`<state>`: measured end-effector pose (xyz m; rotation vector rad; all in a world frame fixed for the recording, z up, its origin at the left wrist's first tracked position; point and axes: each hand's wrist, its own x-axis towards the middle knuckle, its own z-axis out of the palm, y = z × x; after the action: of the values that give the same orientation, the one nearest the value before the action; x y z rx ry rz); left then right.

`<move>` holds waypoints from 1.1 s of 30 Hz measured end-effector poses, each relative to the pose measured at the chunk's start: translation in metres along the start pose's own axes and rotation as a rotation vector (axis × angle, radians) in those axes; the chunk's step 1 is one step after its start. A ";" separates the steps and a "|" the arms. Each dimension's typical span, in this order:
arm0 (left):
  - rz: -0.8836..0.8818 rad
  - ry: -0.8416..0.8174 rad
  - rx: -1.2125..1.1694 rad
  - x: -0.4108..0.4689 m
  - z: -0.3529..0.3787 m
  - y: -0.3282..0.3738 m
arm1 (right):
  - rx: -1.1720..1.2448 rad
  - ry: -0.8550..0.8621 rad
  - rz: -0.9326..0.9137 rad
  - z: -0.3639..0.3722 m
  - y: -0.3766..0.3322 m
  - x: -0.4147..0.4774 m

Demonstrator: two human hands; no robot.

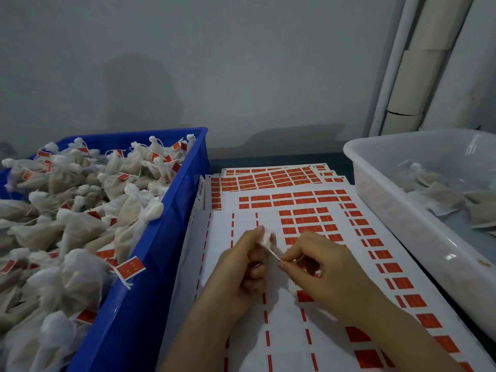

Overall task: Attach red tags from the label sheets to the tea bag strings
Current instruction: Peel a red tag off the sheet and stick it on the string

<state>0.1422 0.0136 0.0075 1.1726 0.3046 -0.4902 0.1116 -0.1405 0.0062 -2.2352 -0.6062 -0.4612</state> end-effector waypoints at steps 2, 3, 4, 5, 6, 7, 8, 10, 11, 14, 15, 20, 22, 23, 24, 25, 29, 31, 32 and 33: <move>0.064 0.101 0.164 0.001 0.002 0.001 | -0.016 -0.026 0.026 -0.001 0.002 0.000; 0.094 0.127 0.230 0.001 0.003 0.001 | -0.030 -0.029 0.034 -0.001 0.003 0.000; 0.120 0.134 0.283 0.001 0.004 0.002 | -0.040 -0.026 0.043 -0.002 0.004 0.000; 0.148 0.127 0.327 -0.001 0.004 0.002 | -0.045 -0.022 0.054 -0.002 0.005 0.000; 0.181 0.115 0.374 -0.002 0.004 0.001 | -0.050 -0.013 0.064 -0.003 0.005 -0.001; 0.216 0.107 0.429 -0.003 0.004 0.001 | -0.058 0.000 0.067 -0.004 0.005 -0.001; 0.256 0.101 0.483 -0.004 0.004 -0.001 | -0.068 0.014 0.061 -0.004 0.005 -0.001; 0.357 0.095 0.599 -0.004 0.004 -0.005 | -0.087 0.034 0.036 -0.005 0.004 0.000; 0.415 0.096 0.669 -0.005 0.005 -0.006 | -0.094 0.034 0.026 -0.005 0.004 0.000; 0.538 0.111 0.817 -0.004 0.006 -0.009 | -0.112 -0.018 0.008 -0.005 0.007 -0.002; 0.552 0.108 0.831 -0.004 0.005 -0.008 | -0.112 -0.042 0.007 -0.005 0.008 -0.003; 0.646 0.068 0.940 -0.004 0.004 -0.011 | -0.129 -0.075 -0.031 0.000 0.012 -0.004; 0.704 0.101 1.024 -0.004 0.005 -0.013 | -0.175 -0.038 -0.053 0.002 0.012 -0.004; 0.735 0.127 1.054 -0.003 0.005 -0.014 | -0.200 -0.014 -0.059 0.003 0.012 -0.004; 0.767 0.154 1.071 -0.003 0.005 -0.014 | -0.218 0.010 -0.060 0.003 0.012 -0.004; 0.802 0.181 1.081 -0.002 0.006 -0.015 | -0.232 0.029 -0.058 0.004 0.012 -0.003; 0.987 0.320 1.059 -0.002 0.008 -0.018 | -0.244 0.096 -0.059 0.009 0.012 -0.001; 1.030 0.406 0.994 -0.002 0.009 -0.019 | -0.236 0.125 -0.059 0.011 0.012 0.000; 1.035 0.448 0.965 -0.002 0.009 -0.019 | -0.231 0.138 -0.061 0.012 0.011 0.000; 1.028 0.484 0.940 -0.002 0.010 -0.020 | -0.235 0.152 -0.069 0.012 0.010 0.000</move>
<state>0.1297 -0.0014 -0.0036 2.1481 -0.1834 0.6565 0.1192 -0.1373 -0.0072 -2.3770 -0.5751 -0.7651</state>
